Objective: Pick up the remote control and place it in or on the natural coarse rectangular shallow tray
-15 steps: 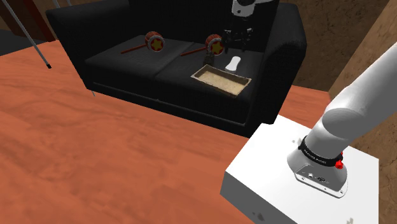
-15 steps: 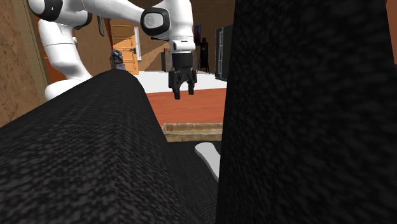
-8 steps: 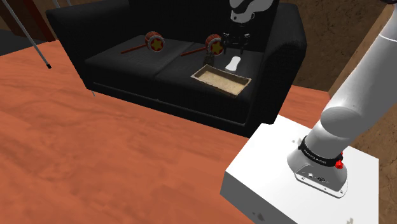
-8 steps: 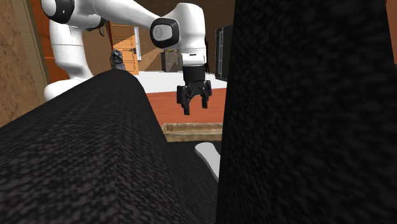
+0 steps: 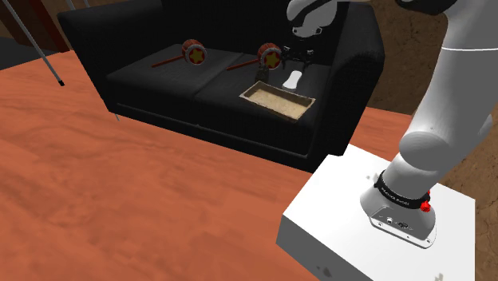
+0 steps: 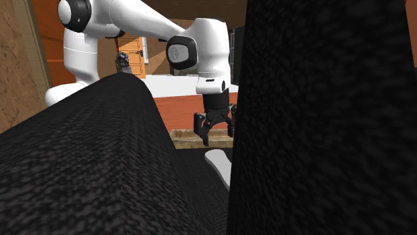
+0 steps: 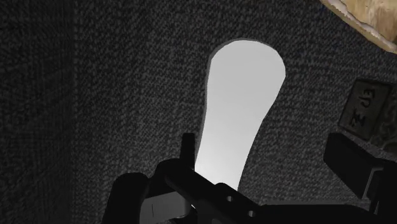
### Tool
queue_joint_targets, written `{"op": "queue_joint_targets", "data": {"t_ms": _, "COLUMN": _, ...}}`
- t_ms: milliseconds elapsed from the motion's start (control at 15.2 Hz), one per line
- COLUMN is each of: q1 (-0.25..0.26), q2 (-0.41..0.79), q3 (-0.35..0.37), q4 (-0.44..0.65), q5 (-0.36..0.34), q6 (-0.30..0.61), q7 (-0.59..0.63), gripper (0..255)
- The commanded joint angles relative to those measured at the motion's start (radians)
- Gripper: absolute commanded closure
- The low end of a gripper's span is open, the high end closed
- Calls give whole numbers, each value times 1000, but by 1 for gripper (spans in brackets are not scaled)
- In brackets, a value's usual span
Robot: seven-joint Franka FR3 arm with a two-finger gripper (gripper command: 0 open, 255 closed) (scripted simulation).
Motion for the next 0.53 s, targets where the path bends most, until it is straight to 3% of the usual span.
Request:
{"op": "queue_joint_targets", "data": {"t_ms": 0, "q1": -22, "q2": 56, "q3": -12, "q4": 48, "q5": 28, "q6": 8, "q7": 19, "gripper": 0}}
{"op": "queue_joint_targets", "data": {"t_ms": 132, "q1": -46, "q2": 113, "q3": -23, "q4": 95, "q5": 56, "q6": 17, "q7": 38, "gripper": 0}}
{"op": "queue_joint_targets", "data": {"t_ms": 462, "q1": -48, "q2": 144, "q3": -18, "q4": 83, "q5": 68, "q6": 59, "q7": 34, "gripper": 0}}
